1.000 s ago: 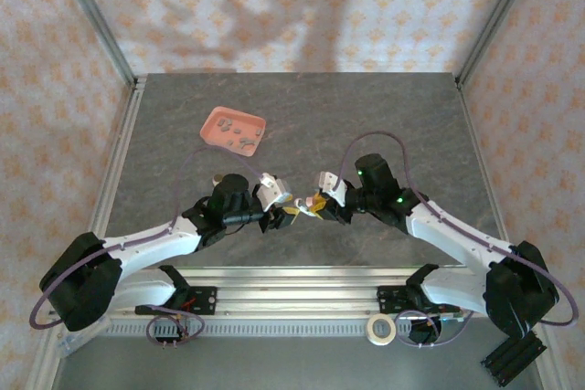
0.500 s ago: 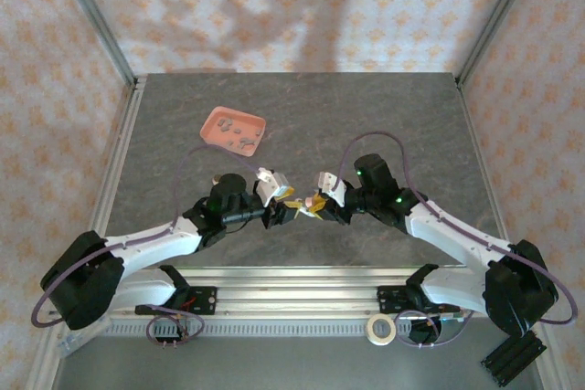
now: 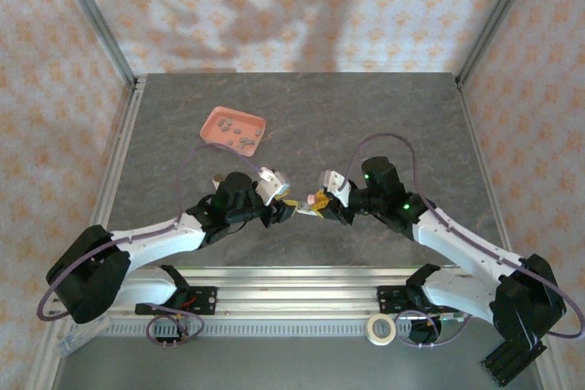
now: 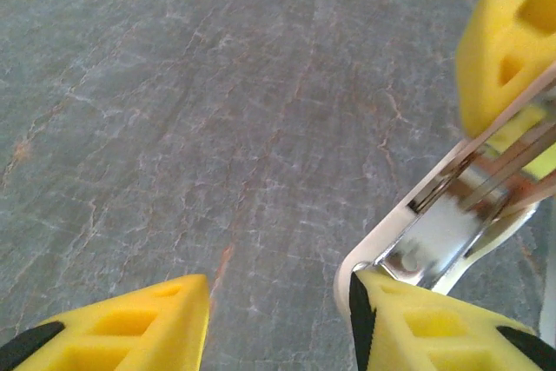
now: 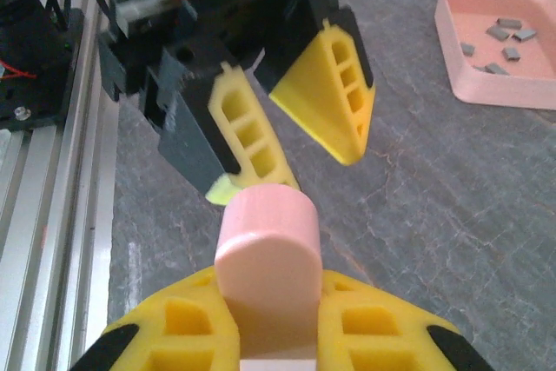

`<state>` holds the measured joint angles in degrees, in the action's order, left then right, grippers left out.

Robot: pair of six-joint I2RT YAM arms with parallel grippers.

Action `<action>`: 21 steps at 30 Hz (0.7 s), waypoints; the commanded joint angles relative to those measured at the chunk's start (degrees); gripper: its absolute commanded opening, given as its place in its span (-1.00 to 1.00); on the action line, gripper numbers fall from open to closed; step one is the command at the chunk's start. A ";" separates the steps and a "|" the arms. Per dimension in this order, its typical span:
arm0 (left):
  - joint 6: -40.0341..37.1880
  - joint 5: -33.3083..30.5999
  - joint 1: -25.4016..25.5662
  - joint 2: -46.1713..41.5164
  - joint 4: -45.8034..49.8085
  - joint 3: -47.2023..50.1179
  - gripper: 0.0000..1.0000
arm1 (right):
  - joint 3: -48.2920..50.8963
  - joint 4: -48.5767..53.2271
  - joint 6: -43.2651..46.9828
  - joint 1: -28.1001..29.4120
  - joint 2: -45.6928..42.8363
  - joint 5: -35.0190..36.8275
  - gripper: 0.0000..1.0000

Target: Load the staples into the stapler

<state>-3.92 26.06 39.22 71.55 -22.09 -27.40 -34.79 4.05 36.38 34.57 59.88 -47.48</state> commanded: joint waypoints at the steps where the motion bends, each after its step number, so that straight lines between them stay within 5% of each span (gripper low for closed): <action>1: -0.20 0.39 -0.29 2.04 -1.32 -1.74 -0.06 | 0.73 -6.03 -2.49 0.38 -1.43 -3.06 -0.88; 14: -1.50 -0.26 -0.20 -3.03 -3.25 2.35 0.00 | 2.96 -7.39 -3.95 0.25 -4.72 0.93 -0.89; 21: -10.13 3.49 -0.24 -9.34 2.68 3.25 0.19 | 3.51 -6.69 -4.01 0.26 -5.38 1.09 -0.89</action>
<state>-8.10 27.11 39.22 64.55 -22.09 -24.53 -31.59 -1.76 33.01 34.61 55.88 -46.72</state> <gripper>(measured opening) 0.587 0.175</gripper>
